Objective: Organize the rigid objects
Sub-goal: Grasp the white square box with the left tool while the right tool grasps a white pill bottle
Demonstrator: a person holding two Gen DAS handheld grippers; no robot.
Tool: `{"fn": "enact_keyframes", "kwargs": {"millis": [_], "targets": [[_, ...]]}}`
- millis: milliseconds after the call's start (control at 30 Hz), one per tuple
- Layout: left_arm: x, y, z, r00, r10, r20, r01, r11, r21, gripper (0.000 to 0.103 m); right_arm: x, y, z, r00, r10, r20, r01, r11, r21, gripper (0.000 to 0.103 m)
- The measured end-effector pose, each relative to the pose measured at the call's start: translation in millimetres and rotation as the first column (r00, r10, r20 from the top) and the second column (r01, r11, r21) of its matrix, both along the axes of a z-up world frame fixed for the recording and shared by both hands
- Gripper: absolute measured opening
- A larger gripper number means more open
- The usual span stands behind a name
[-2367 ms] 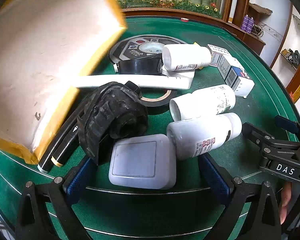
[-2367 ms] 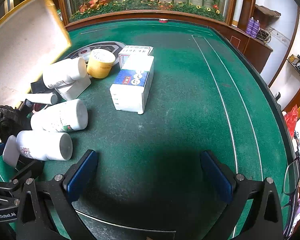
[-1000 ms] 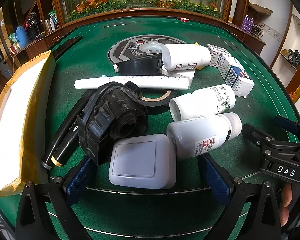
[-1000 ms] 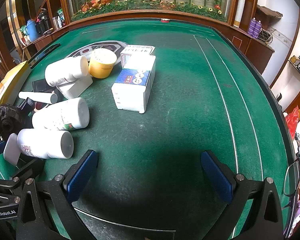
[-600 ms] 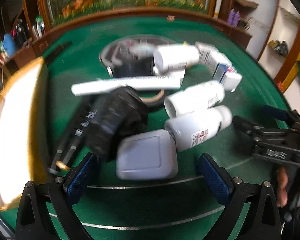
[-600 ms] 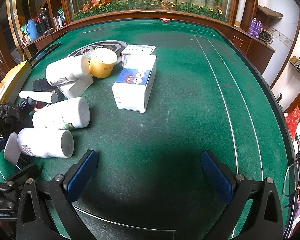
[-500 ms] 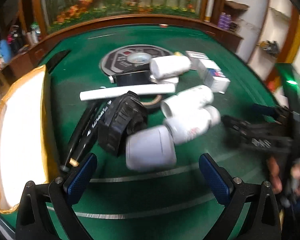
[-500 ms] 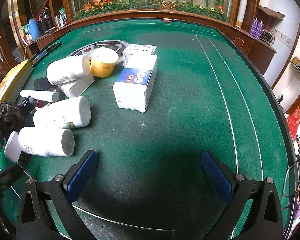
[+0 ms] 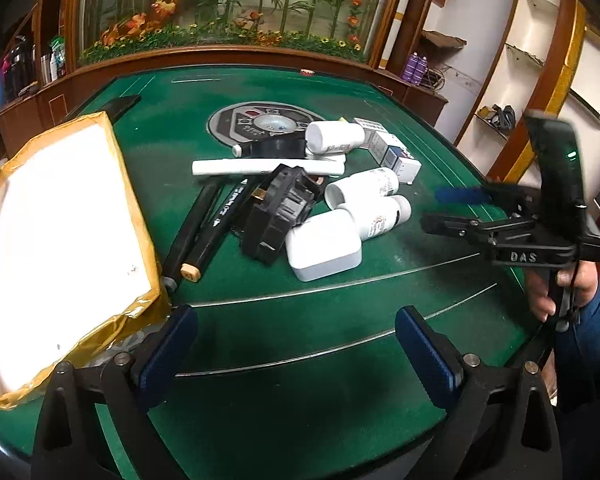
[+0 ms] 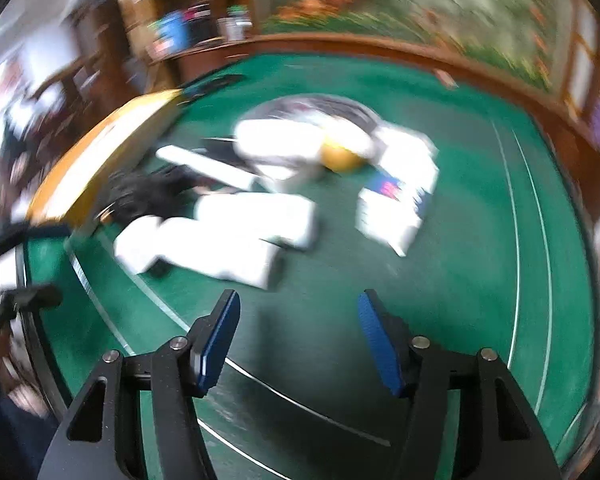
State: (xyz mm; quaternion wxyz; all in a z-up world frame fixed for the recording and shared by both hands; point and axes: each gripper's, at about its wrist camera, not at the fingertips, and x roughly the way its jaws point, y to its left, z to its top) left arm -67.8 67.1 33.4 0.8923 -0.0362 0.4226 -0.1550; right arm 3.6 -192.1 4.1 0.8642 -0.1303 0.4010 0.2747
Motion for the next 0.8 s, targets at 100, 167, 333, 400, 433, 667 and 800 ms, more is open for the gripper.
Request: {"fn": "enact_keyframes", "kwargs": {"millis": [100,167,333,400,433,667,800], "targets": [[-2.7,-5.3,-0.2,1.000,-0.011,-0.002,0.011,1.000,0.015,0.100,-8.1,30.6,9.4,0.988,0.151,0.045,-0.149,0.988,-0.033,0.050],[-4.8,-7.5,-0.5,1.000,-0.018,-0.004,0.018,1.000,0.023,0.100,-0.9,45.8,9.3,0.977,0.209,0.031,-0.208,0.977,-0.052,0.035],[-9.0,-9.2,2.5,0.999,-0.040,0.007,0.040,0.999,0.033,0.100,16.0,59.5,5.8,0.964,0.266,-0.014,-0.267,0.963,-0.024,0.026],[-7.6,-9.7,2.6,0.999,-0.040,0.003,0.040,0.999,0.029,0.100,23.1,56.4,3.6,0.959,0.279,-0.060,-0.280,0.960,-0.006,0.039],[-6.3,-10.3,2.7,0.999,-0.042,0.001,0.042,0.999,0.028,0.100,23.0,57.1,1.8,0.953,0.291,-0.081,-0.292,0.956,-0.009,0.052],[-2.6,-8.8,-0.1,1.000,-0.029,-0.011,0.029,0.999,0.024,0.100,-8.6,72.8,-3.9,0.917,0.393,-0.064,-0.397,0.915,-0.074,0.046],[-2.2,-2.4,1.5,1.000,-0.013,-0.010,0.013,1.000,0.008,0.100,-24.3,83.4,-6.7,0.892,0.447,-0.069,-0.452,0.886,-0.100,0.047]]}}
